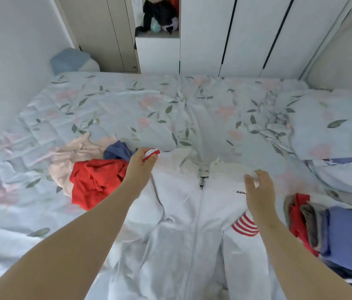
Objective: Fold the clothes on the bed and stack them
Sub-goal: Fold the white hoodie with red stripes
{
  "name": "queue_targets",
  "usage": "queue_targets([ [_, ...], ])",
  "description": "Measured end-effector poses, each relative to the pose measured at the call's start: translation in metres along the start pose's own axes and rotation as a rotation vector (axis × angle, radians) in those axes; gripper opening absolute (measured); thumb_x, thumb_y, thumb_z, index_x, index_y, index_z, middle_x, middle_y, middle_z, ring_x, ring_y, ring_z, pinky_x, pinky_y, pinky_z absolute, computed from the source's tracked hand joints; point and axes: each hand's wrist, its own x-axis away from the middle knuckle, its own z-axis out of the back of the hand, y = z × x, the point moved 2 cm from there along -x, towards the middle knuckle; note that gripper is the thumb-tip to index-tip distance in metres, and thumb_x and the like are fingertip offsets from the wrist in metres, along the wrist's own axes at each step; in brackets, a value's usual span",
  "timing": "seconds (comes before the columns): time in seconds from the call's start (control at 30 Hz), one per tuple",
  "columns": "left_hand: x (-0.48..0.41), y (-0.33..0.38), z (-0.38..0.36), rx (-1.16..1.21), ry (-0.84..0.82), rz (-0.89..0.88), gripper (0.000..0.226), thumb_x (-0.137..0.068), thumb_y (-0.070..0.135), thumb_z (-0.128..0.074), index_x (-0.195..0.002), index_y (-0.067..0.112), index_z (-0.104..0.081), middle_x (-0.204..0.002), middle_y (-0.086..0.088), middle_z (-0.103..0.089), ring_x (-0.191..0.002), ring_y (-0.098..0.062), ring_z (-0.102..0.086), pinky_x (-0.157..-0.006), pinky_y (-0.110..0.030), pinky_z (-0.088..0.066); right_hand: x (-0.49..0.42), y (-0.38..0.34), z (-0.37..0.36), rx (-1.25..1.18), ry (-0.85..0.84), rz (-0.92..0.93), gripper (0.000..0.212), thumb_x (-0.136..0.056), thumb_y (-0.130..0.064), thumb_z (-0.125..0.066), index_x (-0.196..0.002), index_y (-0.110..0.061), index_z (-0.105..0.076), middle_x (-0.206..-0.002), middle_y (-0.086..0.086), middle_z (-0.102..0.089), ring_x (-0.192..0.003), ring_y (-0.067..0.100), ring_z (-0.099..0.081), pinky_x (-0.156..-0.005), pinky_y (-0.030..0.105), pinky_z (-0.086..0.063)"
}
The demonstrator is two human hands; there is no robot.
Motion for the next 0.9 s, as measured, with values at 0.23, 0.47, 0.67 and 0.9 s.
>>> queue_targets([
  [0.23, 0.026, -0.129, -0.025, -0.424, -0.065, 0.358, 0.030, -0.094, 0.028, -0.055, -0.069, 0.012, -0.053, -0.061, 0.002, -0.048, -0.069, -0.023, -0.050, -0.059, -0.029, -0.035, 0.016, 0.120, -0.043, 0.208, -0.315, -0.284, 0.007, -0.090, -0.019, -0.054, -0.085, -0.014, -0.052, -0.081, 0.003, -0.057, -0.086, 0.028, -0.052, -0.075, 0.036, -0.037],
  [0.47, 0.043, -0.200, -0.027, -1.019, -0.407, 0.790, 0.038, -0.096, 0.045, -0.037, -0.119, 0.020, -0.054, -0.123, -0.003, -0.058, -0.118, -0.027, -0.049, -0.095, -0.029, -0.037, 0.046, 0.189, -0.070, 0.613, -0.742, -0.483, 0.013, -0.093, -0.009, -0.038, -0.093, -0.016, -0.049, -0.102, 0.003, -0.055, -0.089, 0.024, -0.052, -0.080, 0.031, -0.040],
  [0.67, 0.001, -0.202, -0.090, -0.680, -0.297, 0.611, 0.039, -0.096, 0.038, -0.047, -0.128, 0.016, -0.047, -0.123, -0.004, -0.056, -0.109, -0.022, -0.054, -0.080, -0.026, -0.040, -0.016, 0.175, -0.102, 0.196, -0.405, -0.642, 0.023, -0.092, -0.011, -0.043, -0.115, -0.009, -0.049, -0.089, 0.005, -0.053, -0.080, 0.026, -0.050, -0.070, 0.030, -0.036],
  [0.9, -0.037, -0.228, -0.136, -0.624, -0.309, 0.527, 0.045, -0.091, 0.039, -0.057, -0.127, 0.018, -0.041, -0.116, 0.001, -0.048, -0.088, -0.014, -0.048, -0.070, -0.029, -0.042, -0.059, 0.176, -0.148, 0.052, -0.362, -0.576, 0.055, -0.089, -0.031, -0.061, -0.136, -0.013, -0.037, -0.102, 0.002, -0.054, -0.093, 0.020, -0.050, -0.077, 0.028, -0.036],
])
